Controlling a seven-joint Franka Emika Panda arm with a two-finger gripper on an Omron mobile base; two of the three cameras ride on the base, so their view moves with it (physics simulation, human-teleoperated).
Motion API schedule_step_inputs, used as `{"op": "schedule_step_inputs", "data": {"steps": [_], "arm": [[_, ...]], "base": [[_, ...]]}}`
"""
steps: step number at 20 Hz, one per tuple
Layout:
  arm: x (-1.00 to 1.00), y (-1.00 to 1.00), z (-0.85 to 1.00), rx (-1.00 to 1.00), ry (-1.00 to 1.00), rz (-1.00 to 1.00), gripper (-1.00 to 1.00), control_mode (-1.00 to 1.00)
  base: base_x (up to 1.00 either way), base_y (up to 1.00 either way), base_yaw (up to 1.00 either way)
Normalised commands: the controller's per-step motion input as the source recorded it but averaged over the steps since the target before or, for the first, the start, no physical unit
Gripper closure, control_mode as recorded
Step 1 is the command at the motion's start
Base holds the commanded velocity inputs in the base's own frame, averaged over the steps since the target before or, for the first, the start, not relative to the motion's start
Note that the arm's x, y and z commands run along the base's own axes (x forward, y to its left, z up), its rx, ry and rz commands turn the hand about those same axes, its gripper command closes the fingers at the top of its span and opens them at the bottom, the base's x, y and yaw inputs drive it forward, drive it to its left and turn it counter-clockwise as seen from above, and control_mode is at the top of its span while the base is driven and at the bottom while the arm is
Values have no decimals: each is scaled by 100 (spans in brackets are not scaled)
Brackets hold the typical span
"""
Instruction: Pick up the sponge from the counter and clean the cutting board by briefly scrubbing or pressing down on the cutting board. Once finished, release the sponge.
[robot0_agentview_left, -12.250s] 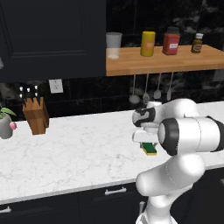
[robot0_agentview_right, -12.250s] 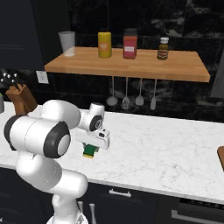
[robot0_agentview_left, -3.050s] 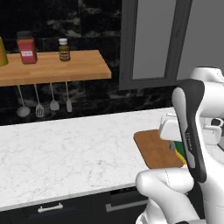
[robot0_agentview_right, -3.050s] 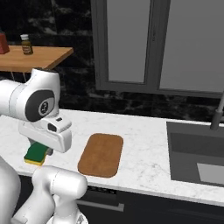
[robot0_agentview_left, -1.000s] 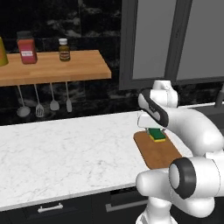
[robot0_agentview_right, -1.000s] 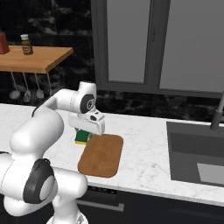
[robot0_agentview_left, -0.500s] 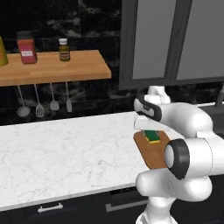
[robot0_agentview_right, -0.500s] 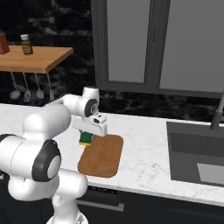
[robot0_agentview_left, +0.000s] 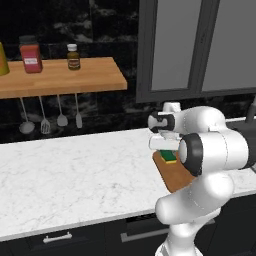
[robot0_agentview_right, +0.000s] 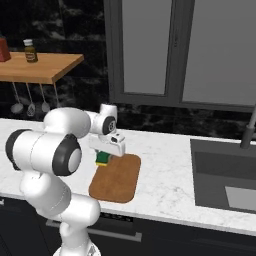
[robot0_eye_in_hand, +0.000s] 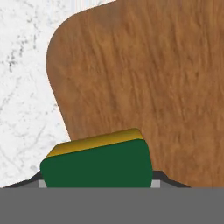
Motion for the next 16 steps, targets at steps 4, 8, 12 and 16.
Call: {"op": "schedule_step_inputs", "data": {"steps": [4,8,12,16], "arm": [[33,0,-30,0,0,0,100,-100],[25,0,-36,0,0,0,100,-100],[24,0,-40,0,1,0,100,-100],[22,-1,-43,0,0,0,100,-100]], "base": [[0,0,0],[0,0,0],[0,0,0],[0,0,0]]}}
